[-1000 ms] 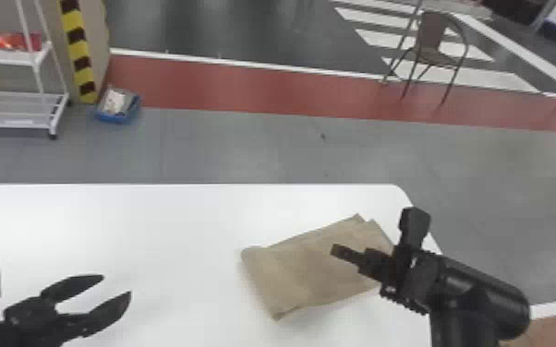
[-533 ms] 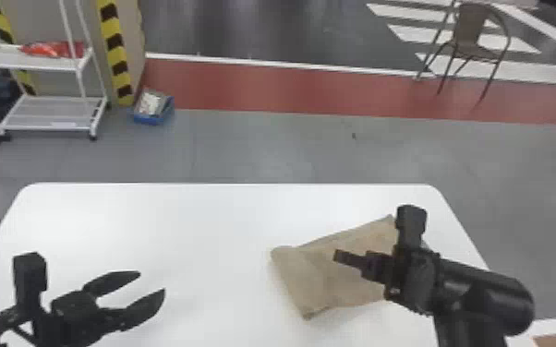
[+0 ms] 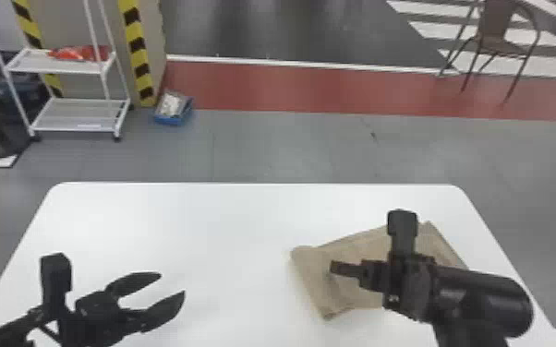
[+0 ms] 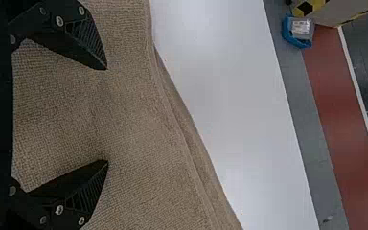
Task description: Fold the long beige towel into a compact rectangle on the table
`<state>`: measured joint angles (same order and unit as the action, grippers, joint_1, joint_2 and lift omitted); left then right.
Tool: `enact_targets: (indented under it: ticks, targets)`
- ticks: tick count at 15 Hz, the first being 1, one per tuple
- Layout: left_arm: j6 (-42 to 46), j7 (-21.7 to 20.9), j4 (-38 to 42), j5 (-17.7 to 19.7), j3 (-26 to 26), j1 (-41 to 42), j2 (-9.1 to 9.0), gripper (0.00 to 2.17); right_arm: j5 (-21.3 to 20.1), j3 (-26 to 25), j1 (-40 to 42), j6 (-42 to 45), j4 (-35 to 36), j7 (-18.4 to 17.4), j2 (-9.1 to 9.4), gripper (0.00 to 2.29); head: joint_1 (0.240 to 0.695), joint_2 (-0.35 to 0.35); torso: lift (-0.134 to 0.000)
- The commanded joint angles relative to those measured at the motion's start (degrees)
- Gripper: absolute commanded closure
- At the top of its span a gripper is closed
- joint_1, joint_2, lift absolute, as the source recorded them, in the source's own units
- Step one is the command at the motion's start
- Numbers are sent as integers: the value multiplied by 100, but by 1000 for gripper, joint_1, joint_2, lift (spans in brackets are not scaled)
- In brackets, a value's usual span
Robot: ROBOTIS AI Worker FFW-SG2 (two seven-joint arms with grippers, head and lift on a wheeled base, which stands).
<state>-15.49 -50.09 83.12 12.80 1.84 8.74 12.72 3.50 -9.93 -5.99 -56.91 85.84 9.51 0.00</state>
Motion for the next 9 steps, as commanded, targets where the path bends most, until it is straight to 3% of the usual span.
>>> enact_targets:
  ticks: [1, 9]
  targets:
    - [6, -1, 20, 3, 9, 32, 2, 194, 19, 220, 1, -1, -14, -10, 5, 215, 695, -112, 0]
    - [59, -27, 20, 3, 44, 49, 28, 194, 89, 852, -87, 140, -252, -169, 5, 215, 695, -49, 0]
